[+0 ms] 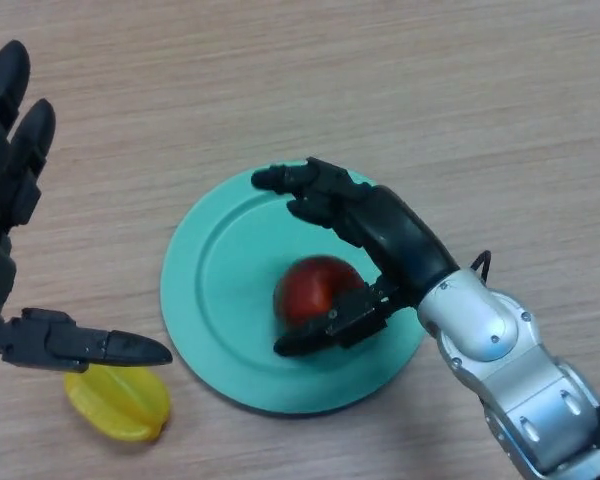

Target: Pick up the red apple and place it on the plate

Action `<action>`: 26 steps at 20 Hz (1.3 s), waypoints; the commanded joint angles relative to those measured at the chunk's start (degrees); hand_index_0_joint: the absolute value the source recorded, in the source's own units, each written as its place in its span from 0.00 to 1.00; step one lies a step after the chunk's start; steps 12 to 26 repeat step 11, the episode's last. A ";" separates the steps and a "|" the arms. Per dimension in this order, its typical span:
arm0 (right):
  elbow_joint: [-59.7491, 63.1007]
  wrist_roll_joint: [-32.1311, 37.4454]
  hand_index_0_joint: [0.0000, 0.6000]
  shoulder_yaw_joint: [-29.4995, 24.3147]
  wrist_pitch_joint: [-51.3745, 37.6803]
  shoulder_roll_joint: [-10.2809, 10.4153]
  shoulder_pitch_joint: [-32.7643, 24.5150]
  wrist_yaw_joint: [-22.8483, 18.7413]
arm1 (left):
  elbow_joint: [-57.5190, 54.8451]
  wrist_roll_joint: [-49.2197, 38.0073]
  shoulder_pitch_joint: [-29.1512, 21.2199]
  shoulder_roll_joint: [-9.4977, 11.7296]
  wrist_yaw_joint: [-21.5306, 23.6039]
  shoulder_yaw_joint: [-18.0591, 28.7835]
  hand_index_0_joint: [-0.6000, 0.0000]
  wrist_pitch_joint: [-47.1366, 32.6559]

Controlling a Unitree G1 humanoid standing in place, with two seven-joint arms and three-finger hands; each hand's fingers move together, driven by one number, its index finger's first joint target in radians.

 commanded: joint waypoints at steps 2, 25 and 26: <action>-10.78 6.67 0.00 -10.81 1.88 0.28 -3.56 1.11 | -4.50 -1.47 -0.65 1.48 0.06 4.09 1.00 -7.57; -33.20 18.17 0.00 -28.30 7.40 -4.22 11.46 10.91 | -4.80 -1.16 -1.62 2.03 -0.15 5.07 1.00 -7.41; -33.20 18.17 0.00 -28.30 7.40 -4.22 11.46 10.91 | -4.80 -1.16 -1.62 2.03 -0.15 5.07 1.00 -7.41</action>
